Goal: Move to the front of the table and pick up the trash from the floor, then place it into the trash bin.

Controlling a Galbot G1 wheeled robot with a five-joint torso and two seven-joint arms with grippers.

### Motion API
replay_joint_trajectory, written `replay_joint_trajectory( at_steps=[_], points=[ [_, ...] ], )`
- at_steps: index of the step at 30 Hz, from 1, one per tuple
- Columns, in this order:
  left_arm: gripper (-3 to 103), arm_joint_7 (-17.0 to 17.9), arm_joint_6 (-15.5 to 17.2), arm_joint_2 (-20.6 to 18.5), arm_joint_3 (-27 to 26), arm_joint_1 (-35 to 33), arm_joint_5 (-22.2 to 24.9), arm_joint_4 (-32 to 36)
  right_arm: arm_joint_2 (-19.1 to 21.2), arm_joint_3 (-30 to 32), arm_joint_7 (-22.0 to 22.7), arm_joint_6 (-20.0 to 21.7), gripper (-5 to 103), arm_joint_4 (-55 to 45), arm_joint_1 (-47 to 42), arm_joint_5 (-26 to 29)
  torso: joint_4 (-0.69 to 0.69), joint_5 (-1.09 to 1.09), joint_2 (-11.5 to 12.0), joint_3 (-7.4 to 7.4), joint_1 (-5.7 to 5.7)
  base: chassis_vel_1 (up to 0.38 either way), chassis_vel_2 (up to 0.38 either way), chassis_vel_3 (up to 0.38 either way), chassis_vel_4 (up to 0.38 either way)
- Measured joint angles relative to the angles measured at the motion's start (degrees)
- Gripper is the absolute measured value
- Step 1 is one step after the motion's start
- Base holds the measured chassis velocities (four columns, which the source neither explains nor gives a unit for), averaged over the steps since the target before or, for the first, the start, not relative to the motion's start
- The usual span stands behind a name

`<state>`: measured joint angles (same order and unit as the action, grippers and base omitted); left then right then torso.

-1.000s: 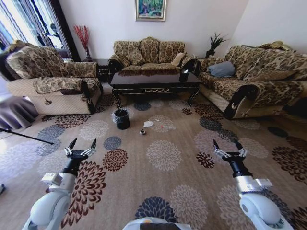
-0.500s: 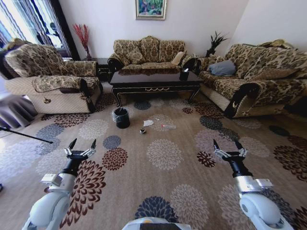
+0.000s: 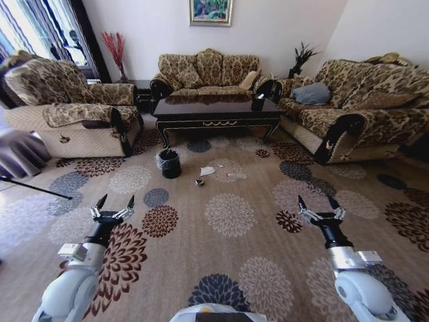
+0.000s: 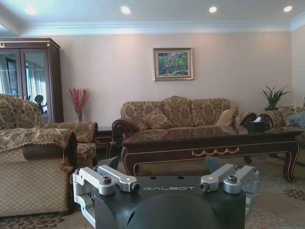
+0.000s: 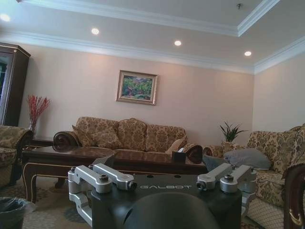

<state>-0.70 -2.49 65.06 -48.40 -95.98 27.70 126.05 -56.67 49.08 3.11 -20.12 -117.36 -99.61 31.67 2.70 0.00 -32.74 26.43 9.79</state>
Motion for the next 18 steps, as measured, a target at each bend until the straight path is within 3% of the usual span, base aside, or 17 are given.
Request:
replay_joint_trajectory(
  at_steps=[18],
  points=[
    [100, 0.05, -0.01, 0.22, -0.62, 0.17, 0.49, 0.9, -0.05, -0.16, -0.01, -0.05, 100, 0.64, 0.3, -0.14, 0.0, 0.0, 4.38, -2.71, -1.68, 0.0, 0.0, 0.0, 0.0]
  ],
)
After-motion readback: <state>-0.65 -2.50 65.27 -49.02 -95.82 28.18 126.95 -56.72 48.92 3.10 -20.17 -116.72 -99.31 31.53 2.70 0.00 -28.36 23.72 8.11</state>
